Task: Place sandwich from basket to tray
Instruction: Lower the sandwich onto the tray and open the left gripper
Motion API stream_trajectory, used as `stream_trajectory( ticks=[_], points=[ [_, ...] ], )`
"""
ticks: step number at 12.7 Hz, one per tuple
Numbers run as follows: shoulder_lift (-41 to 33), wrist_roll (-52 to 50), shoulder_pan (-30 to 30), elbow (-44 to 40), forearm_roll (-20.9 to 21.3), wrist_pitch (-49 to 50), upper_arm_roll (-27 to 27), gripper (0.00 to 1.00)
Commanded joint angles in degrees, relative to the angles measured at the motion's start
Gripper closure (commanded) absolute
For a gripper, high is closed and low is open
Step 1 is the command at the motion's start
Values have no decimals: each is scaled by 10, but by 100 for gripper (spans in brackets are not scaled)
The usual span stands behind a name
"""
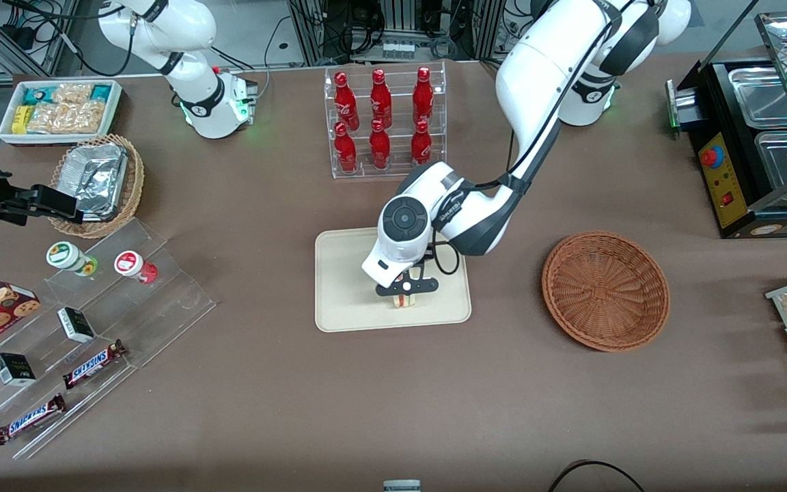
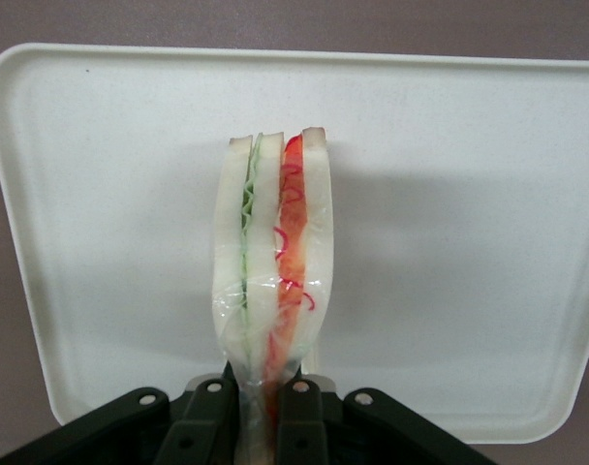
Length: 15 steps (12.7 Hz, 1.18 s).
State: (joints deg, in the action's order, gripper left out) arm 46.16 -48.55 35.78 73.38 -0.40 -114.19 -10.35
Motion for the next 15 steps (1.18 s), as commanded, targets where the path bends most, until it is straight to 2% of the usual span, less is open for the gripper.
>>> stream_trajectory(
  ticks=[1,4,5,6,7,12,15],
  points=[
    [35,-28,13,-47,-4,8,6,100],
    [39,-40,14,-47,-4,-6,6,100],
    [42,-43,14,-47,-4,-11,6,91],
    [43,-43,15,-47,-4,-12,6,39],
    [43,-43,15,-47,-4,-14,6,1],
    [30,-56,21,-50,0,-4,9,0],
    [-15,-55,16,-53,0,39,10,0]
  ],
)
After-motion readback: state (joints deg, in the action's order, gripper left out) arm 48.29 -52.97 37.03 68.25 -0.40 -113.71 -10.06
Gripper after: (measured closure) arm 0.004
